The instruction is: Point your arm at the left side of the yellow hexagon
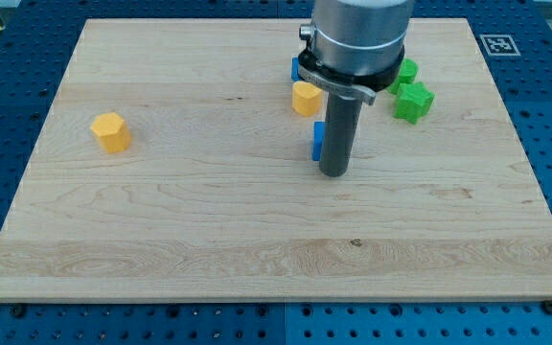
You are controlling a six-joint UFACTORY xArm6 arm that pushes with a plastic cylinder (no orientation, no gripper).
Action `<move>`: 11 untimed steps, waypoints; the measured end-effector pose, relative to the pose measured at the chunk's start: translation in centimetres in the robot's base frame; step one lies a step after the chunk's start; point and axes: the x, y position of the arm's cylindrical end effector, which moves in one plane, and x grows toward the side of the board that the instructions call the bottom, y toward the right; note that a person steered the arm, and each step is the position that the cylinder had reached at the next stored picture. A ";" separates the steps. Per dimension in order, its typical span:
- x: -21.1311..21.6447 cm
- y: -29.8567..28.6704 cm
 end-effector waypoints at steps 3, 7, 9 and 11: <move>2.7 -2.8; -0.5 -32.1; -4.9 -32.6; -3.5 -28.7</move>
